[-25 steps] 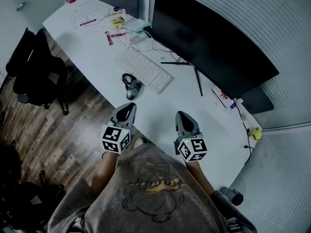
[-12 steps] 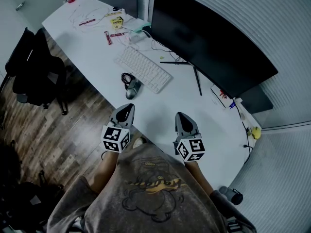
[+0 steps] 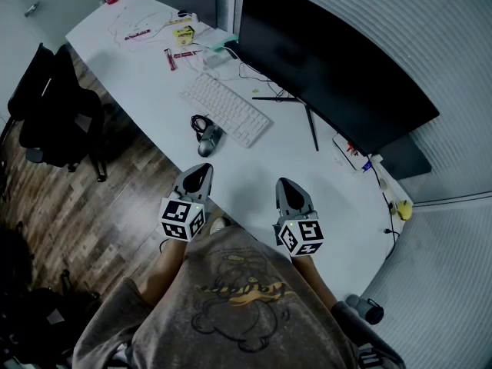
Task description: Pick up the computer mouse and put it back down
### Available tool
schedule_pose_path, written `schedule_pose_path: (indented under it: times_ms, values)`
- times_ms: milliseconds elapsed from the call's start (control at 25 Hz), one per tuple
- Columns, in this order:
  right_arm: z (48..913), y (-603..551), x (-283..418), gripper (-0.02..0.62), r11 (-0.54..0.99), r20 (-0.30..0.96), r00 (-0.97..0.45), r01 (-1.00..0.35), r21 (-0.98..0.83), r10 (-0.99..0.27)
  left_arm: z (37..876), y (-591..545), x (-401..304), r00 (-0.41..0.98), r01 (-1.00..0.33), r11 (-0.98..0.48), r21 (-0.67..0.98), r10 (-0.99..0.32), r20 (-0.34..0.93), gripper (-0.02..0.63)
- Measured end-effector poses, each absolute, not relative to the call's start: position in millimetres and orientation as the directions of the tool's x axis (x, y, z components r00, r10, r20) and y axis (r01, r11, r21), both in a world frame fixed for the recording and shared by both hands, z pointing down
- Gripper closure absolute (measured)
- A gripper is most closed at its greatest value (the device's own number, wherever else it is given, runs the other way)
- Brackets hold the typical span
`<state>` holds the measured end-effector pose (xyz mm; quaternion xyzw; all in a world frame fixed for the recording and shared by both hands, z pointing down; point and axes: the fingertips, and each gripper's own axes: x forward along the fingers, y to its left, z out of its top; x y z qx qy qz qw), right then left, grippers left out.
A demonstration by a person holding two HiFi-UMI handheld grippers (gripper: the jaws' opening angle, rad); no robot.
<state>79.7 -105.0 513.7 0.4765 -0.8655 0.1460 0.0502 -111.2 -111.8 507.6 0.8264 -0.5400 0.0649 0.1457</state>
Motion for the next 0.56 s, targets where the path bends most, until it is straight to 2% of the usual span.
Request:
schedule_pose_path:
  times_ms: [560]
  values:
    - [507.7, -106.2, 84.9, 0.591, 0.498, 0.204, -0.536, -0.841, -0.212, -0.819, 496.0, -111.6, -113.9, 0.404, -0.912, -0.370, 0.175, -0.885, 0.234, 0.580]
